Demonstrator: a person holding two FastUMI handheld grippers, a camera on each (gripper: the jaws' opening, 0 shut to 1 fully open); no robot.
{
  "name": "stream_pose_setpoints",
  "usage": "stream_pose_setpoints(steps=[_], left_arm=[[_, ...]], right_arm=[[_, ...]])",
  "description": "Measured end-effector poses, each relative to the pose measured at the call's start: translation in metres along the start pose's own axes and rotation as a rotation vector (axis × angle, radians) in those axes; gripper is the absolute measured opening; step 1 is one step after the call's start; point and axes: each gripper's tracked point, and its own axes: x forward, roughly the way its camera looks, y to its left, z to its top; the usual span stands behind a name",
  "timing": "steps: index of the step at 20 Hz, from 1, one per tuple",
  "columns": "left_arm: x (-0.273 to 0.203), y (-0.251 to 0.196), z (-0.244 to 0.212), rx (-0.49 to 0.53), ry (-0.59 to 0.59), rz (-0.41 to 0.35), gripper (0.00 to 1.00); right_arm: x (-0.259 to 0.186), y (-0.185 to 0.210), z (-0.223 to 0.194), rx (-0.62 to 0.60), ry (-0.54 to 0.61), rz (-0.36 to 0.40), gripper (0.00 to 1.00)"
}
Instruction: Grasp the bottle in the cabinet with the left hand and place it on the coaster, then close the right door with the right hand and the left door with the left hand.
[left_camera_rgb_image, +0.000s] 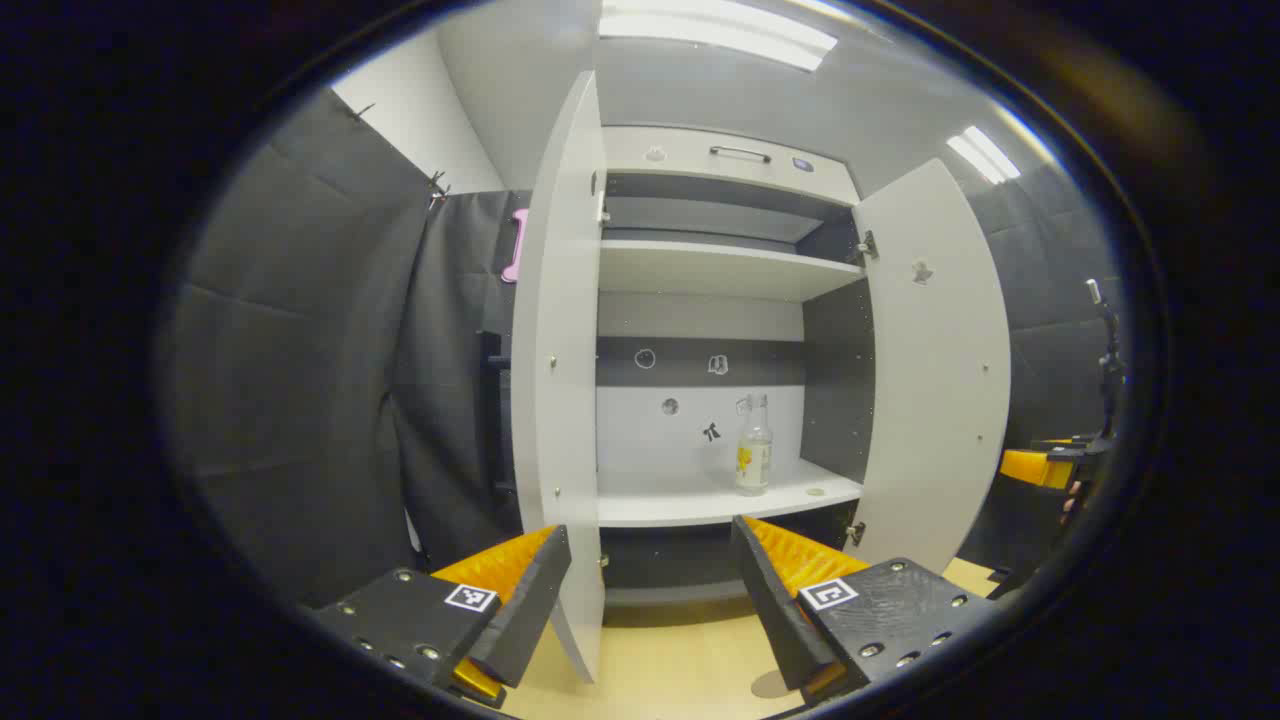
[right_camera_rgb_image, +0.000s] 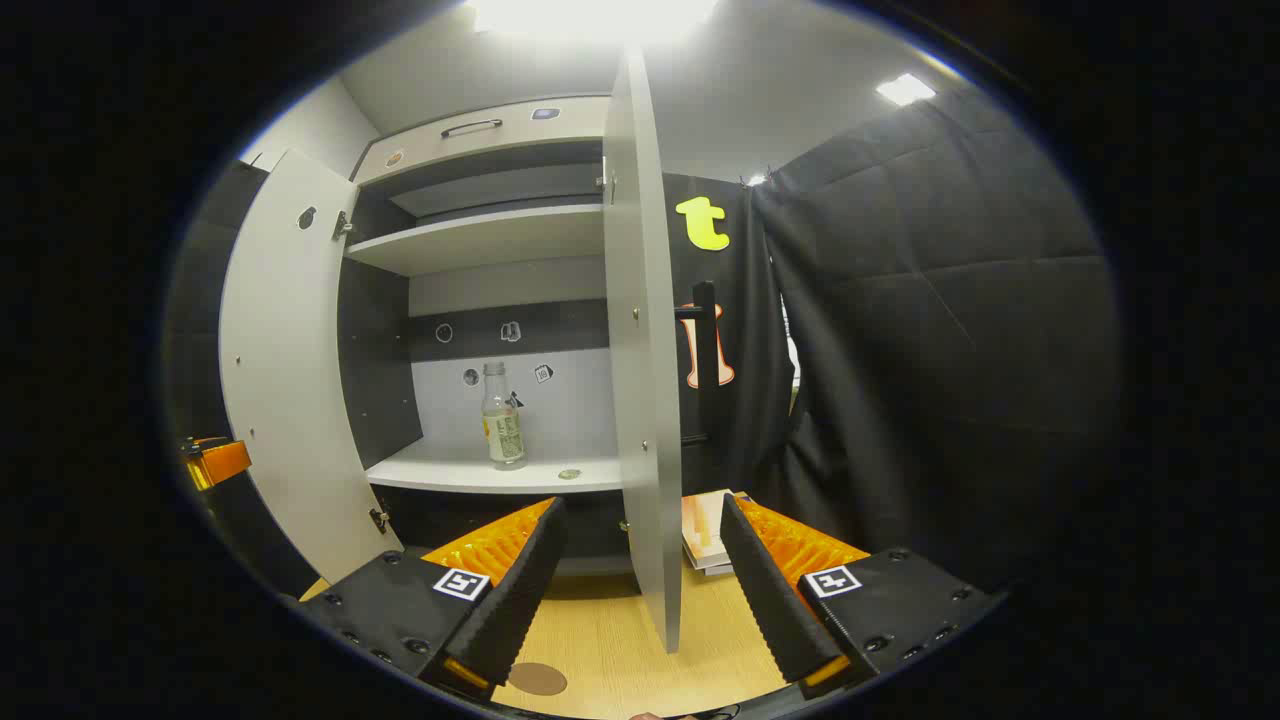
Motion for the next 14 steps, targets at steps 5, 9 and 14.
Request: stream_pose_setpoints(steps=[5,9,14], left_arm=[[-0.003,-0.006,-0.003,-0.01,0.003,0.004,0.93],[-0.01,-0.003,-0.003,0.008,0.003,0.012,0.93],[-0.015,-0.002,-0.003,0.0,0.006,0.011,0.93]], right_arm=[[-0.006,-0.01,0.0,-0.002,-0.006,-0.011,0.98],[-0.009,-0.012,-0.001,0.001,-0.002,-0.01,0.99],[-0.012,-0.011,0.002,0.006,-0.01,-0.005,0.99]])
